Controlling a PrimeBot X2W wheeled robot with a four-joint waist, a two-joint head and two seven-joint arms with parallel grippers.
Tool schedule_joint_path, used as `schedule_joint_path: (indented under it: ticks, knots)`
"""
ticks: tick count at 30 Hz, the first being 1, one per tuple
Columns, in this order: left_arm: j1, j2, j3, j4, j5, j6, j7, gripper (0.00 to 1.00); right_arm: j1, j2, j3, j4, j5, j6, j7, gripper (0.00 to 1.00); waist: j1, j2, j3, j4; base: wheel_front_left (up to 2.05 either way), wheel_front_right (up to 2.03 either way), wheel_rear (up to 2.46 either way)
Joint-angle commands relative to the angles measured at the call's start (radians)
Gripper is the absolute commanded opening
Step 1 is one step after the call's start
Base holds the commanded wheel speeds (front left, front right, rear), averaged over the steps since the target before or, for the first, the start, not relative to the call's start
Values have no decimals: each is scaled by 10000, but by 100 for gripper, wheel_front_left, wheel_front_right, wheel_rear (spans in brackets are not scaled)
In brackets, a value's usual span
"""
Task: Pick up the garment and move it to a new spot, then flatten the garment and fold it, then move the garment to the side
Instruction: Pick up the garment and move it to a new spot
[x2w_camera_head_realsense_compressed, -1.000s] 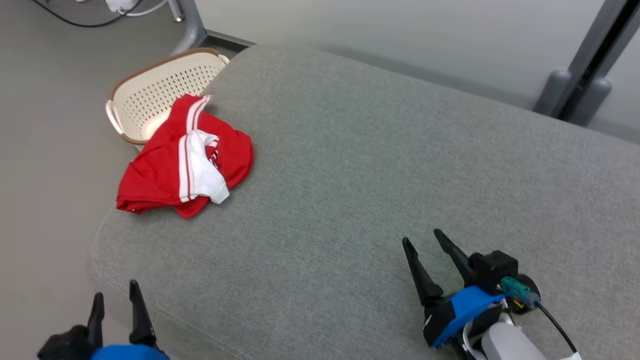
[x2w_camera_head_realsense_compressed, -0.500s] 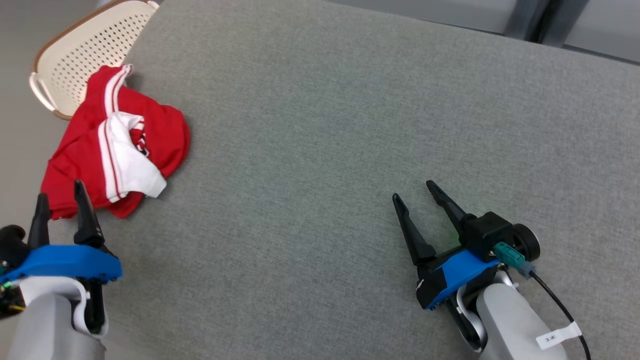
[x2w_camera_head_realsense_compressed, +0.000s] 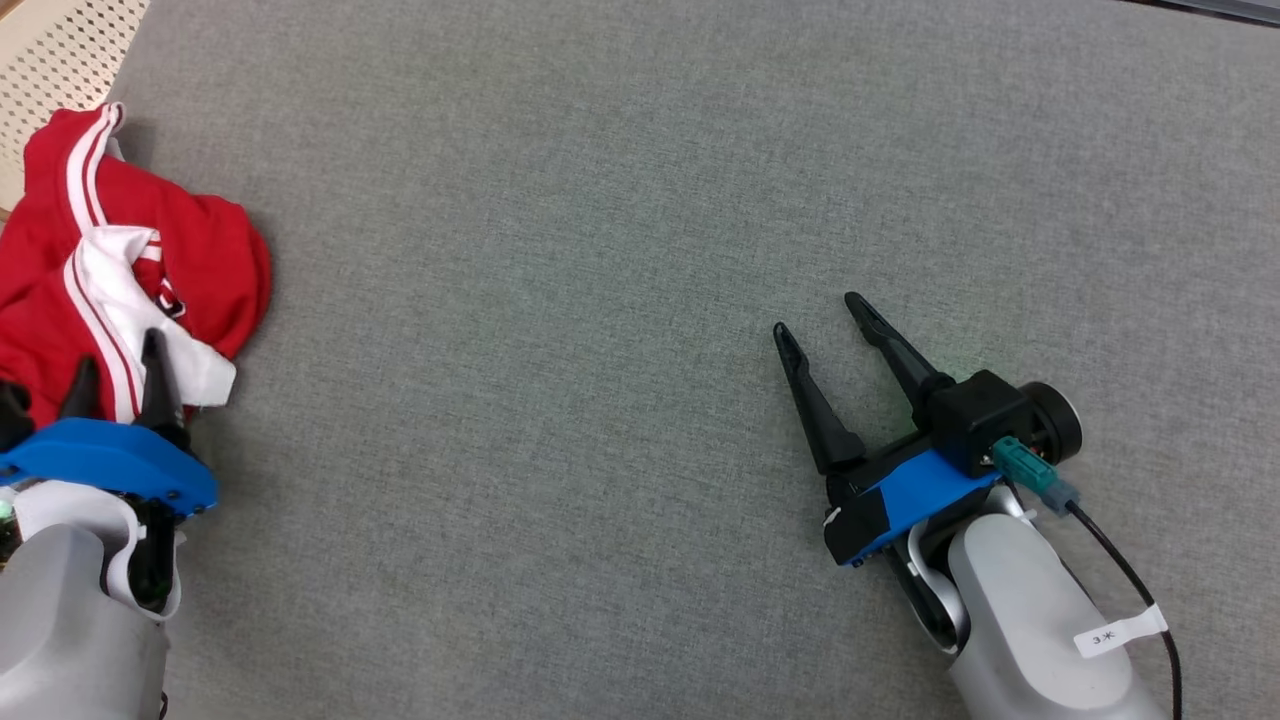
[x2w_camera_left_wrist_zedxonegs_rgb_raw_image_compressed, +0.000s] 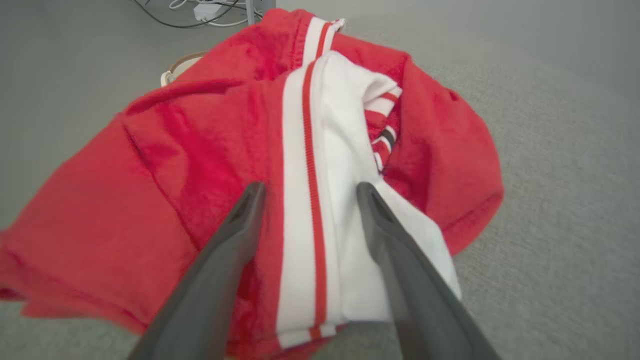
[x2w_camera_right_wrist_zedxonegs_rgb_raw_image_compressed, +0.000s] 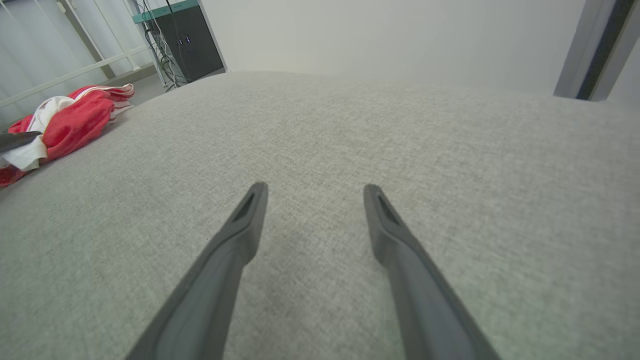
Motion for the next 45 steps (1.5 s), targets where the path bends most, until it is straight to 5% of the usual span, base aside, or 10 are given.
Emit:
schedule_joint_path:
  ticks: [1,2,12,23,33,45]
  knots:
    - [-171,61,-174,134,-93,-17,12,63,109,-202,-143,259,-30,-16,29,100,0,0,17,-32,0,0,0]
    - [-237,115,-293,257,-209,-17,-40,0,100,-204,-169,264,-29,-16,29,100,0,0,29,-56,0,0,0]
    - [-401,461,-1286,-22,-607,-17,-703,0,406,-156,-273,218,384,-15,24,100,0,0,-518,-182,0,0,0]
    - [-85,408,-704,-3018,647,-18,-753,0,926,-136,-467,-43,1028,-9,15,100,0,0,-1428,-781,0,0,0]
    - [235,-359,-1983,-4609,1122,-18,-755,0,1187,-132,-242,-254,1641,-9,15,100,0,0,-1772,-2429,0,0,0]
    - [-129,-1388,-4549,-4708,991,-18,-756,0,1462,-123,-55,-532,2216,-9,15,100,0,0,-1688,-4883,0,0,0]
